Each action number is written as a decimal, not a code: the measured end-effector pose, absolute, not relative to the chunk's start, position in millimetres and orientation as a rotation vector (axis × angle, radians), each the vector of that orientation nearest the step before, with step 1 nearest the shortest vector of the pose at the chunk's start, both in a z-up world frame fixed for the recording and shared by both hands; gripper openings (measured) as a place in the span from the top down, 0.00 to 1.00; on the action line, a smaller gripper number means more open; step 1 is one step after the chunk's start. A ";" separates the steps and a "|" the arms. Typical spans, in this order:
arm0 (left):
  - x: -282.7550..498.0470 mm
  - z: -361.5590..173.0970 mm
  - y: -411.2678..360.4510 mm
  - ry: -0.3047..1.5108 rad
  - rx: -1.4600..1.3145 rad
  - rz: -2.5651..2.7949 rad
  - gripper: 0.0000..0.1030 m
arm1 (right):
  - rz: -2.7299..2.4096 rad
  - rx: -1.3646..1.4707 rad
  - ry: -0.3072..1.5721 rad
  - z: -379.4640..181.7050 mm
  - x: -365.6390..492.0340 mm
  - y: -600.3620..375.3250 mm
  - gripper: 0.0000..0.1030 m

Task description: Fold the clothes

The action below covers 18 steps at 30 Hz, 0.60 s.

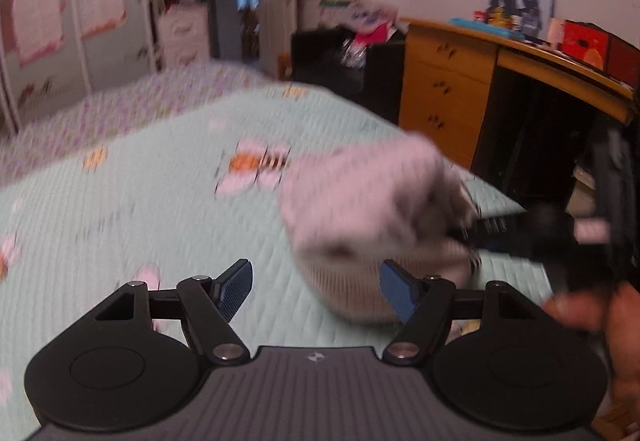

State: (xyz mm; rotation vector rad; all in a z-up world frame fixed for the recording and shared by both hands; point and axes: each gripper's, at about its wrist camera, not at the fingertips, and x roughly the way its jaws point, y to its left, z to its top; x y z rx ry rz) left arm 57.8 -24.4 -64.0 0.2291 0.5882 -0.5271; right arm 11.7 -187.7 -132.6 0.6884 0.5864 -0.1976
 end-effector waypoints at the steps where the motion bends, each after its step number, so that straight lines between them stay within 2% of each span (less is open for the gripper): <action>1: 61.0 -63.9 -30.7 0.570 0.254 -0.532 0.29 | -0.194 0.693 0.583 -132.5 8.5 -187.1 0.85; 6: 63.5 -64.4 -57.6 0.507 0.341 -0.626 0.29 | -0.174 0.712 0.567 -129.1 -3.9 -183.4 0.87; 11: 77.4 -86.2 -85.5 0.523 0.456 -0.638 0.28 | -0.166 0.706 0.556 -126.4 -12.2 -180.8 0.89; 13: 90.4 -95.3 -95.1 0.530 0.487 -0.606 0.47 | -0.166 0.707 0.561 -129.1 -14.1 -180.2 0.89; 14: 97.1 -98.8 -98.9 0.527 0.502 -0.590 0.74 | -0.167 0.712 0.561 -130.5 -14.8 -180.0 0.89; 18: 111.9 -91.0 -88.9 0.548 0.378 -0.544 0.81 | -0.172 0.735 0.554 -133.6 -17.0 -179.5 0.89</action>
